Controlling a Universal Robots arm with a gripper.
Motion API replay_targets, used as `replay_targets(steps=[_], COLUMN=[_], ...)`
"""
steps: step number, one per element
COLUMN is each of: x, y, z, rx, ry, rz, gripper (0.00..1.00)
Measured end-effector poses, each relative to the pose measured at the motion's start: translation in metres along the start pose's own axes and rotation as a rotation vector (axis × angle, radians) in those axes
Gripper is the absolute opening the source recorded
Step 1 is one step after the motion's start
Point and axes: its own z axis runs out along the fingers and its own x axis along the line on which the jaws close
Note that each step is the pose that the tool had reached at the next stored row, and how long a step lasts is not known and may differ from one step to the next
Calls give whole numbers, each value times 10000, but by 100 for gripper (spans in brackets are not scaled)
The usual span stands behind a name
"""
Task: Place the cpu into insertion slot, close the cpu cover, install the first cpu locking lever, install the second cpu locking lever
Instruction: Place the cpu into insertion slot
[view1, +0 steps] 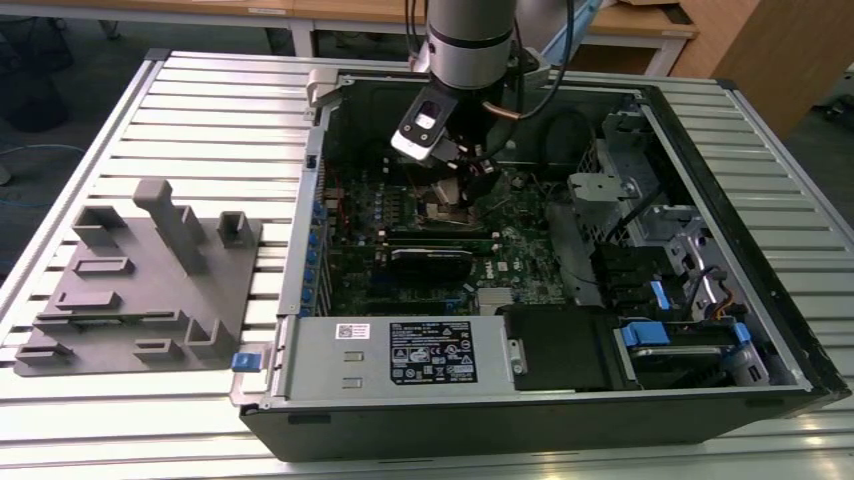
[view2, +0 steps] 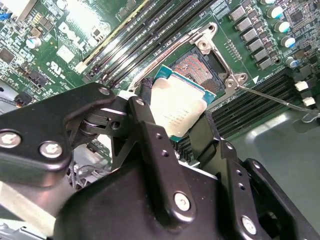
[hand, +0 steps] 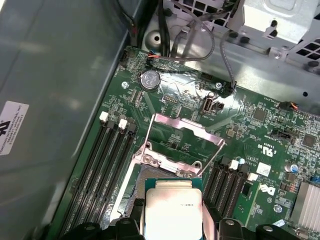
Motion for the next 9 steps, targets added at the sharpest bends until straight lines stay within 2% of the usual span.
replay_targets(steps=[4, 9], x=[0, 0], y=[0, 0], z=[2, 4], rx=[4, 14], ry=[-33, -110], rz=[375, 1245], gripper=[54, 54])
